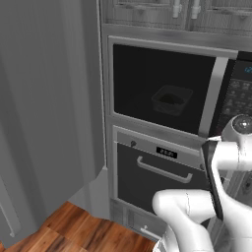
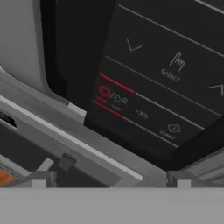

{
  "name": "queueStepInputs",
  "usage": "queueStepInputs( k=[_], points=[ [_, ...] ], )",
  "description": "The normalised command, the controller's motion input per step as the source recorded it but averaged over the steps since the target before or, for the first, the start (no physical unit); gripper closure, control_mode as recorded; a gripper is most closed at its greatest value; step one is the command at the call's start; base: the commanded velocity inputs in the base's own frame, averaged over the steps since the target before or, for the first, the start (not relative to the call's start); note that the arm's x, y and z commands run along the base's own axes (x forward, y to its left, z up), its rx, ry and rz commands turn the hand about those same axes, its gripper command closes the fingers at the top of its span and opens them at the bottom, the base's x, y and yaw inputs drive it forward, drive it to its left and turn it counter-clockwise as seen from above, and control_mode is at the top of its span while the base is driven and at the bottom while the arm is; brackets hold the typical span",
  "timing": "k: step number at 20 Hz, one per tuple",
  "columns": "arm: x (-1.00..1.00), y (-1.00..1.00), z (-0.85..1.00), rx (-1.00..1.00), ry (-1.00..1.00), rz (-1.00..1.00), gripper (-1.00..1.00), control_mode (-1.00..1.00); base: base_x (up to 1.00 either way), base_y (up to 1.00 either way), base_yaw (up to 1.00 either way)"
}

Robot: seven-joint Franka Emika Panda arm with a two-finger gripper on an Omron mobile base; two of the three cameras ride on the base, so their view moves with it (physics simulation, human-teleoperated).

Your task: Place the tupperware containing the steak and eggplant meal in the microwave. Close the microwave door and press the start button to reheat the meal.

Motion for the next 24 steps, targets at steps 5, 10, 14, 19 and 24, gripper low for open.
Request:
queueStepInputs(
  k=[5, 10, 14, 19, 24],
  points=[
    [0.25, -0.33, -0.14, 0.00, -0.04, 0.00, -1.00, -1.00, 0.00, 0.00, 0.00],
    [0.42, -0.26, -0.09, 0.00, 0.00, 0.00, -1.00, -1.00, 0.00, 0.00, 0.00],
    [0.57, -0.20, -0.23, 0.00, -0.02, 0.00, -1.00, -1.00, 0.00, 0.00, 0.00],
    [0.56, -0.22, -0.39, 0.00, 0.00, 0.00, -1.00, -1.00, 0.00, 0.00, 0.00],
    [0.55, -0.01, -0.60, 0.00, -0.05, 0.00, -1.00, -1.00, 0.00, 0.00, 0.00]
  ],
)
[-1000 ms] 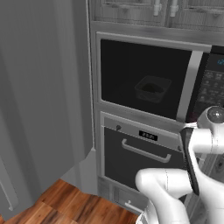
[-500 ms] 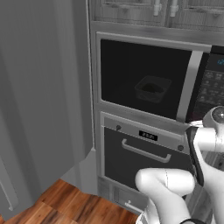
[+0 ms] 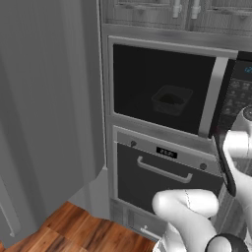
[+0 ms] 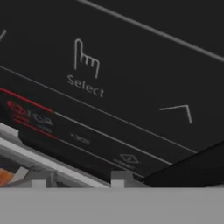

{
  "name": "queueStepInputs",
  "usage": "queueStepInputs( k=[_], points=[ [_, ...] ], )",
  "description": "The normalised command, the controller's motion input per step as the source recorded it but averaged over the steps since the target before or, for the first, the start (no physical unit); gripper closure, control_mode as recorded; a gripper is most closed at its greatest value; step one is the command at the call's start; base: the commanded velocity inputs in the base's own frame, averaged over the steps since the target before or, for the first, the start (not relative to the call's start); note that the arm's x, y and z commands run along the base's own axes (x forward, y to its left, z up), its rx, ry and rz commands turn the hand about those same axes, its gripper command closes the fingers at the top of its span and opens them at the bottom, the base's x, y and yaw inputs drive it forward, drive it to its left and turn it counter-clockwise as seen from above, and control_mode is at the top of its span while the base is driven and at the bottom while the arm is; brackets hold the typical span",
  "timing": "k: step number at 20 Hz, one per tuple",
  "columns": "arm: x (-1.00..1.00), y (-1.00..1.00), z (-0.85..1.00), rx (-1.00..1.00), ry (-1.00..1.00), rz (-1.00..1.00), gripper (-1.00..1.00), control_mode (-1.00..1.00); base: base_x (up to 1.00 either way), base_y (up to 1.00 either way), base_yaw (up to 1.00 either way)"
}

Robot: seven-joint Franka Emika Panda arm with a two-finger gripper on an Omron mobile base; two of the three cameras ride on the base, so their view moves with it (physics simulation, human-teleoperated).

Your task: Place the tupperware containing the steak and eggplant meal in the microwave. Close the microwave door and press the start button to reheat the meal.

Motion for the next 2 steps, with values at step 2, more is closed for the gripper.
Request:
queueStepInputs(
  k=[2],
  points=[
    [0.41, 0.00, -0.53, 0.00, -0.12, 0.00, -1.00, -1.00, 0.00, 0.00, 0.00]
  ],
)
